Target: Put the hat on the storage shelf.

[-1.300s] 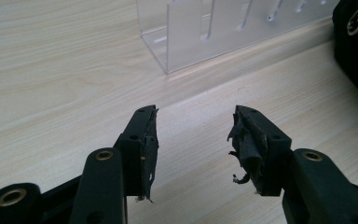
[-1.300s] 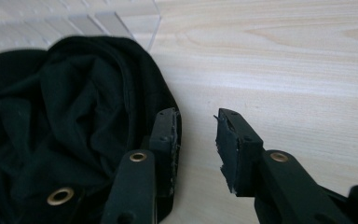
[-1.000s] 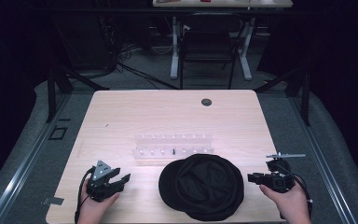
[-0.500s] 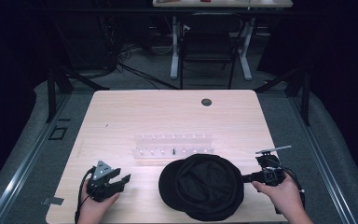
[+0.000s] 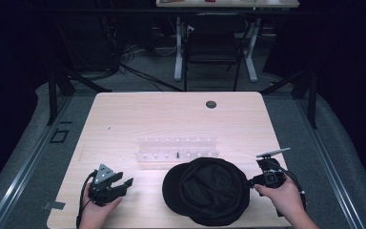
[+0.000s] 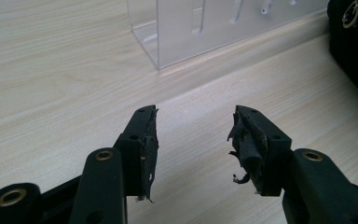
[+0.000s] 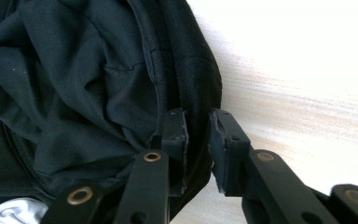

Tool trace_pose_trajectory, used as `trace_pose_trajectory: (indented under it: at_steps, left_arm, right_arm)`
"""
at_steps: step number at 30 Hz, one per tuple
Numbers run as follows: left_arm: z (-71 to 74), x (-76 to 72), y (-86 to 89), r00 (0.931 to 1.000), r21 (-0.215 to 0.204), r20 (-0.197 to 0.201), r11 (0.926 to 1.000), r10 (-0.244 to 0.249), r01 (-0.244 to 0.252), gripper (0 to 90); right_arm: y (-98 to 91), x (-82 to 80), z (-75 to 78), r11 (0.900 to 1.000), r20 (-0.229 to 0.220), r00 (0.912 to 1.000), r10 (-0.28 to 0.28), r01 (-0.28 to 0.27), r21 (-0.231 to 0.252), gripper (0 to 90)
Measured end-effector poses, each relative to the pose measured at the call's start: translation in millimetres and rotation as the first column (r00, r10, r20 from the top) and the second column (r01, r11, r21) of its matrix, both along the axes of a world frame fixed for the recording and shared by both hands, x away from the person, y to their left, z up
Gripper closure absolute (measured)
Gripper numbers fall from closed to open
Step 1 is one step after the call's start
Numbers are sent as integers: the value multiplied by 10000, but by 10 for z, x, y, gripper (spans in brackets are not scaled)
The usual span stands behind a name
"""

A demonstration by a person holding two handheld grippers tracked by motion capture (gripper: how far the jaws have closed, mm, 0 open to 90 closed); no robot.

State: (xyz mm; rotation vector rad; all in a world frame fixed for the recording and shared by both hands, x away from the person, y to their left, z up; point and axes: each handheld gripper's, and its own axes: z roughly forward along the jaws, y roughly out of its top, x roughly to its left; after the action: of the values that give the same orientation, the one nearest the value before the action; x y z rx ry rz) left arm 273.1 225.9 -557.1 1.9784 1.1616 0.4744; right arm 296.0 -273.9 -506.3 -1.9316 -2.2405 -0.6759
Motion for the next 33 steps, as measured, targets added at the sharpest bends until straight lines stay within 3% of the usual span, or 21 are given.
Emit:
trace_pose_trajectory:
  at_steps: [6, 7, 10, 13, 19, 25, 28, 31, 33]
  left_arm:
    - [0, 1, -2, 10000, 6, 22, 10000, 1, -1, 500]
    - [-1, 2, -2, 10000, 25, 27, 10000, 0, -1, 500]
    - [-3, 2, -3, 10000, 14, 2, 10000, 18, -18, 500]
    - [-5, 4, -3, 10000, 10, 6, 10000, 30, -30, 500]
    - [-7, 8, -2, 10000, 16, 33, 10000, 37, -37, 500]
    - [-8, 9, -1, 10000, 8, 29, 10000, 35, -35, 500]
    - [-6, 7, 2, 10000, 15, 29, 10000, 27, -27, 500]
    - [-7, 8, 0, 10000, 11, 30, 10000, 42, -42, 500]
    - [-7, 10, -1, 10000, 0, 46, 10000, 54, -54, 500]
  right_arm:
    - [10, 16, -33, 10000, -265, 9996, 77, -77, -4, 777]
    - [25, 11, -52, 9999, -187, 9998, -104, 106, 104, 774]
    - [24, 22, -80, 9998, -459, 9988, 184, -185, -16, 781]
    - [28, 19, -113, 9995, -416, 9990, -179, 189, 237, 786]
    - [-15, 50, -123, 9983, -697, 9976, -1, 42, 584, 849]
    - [9, 31, -100, 9982, -538, 9985, -127, 159, 584, 874]
    - [-28, 32, -64, 9981, -657, 9977, 187, -147, 606, 877]
    - [-31, 13, -59, 9962, -503, 9986, -183, 225, 847, 879]
    - [-61, 11, -38, 9962, -569, 9984, -22, 71, 872, 880]
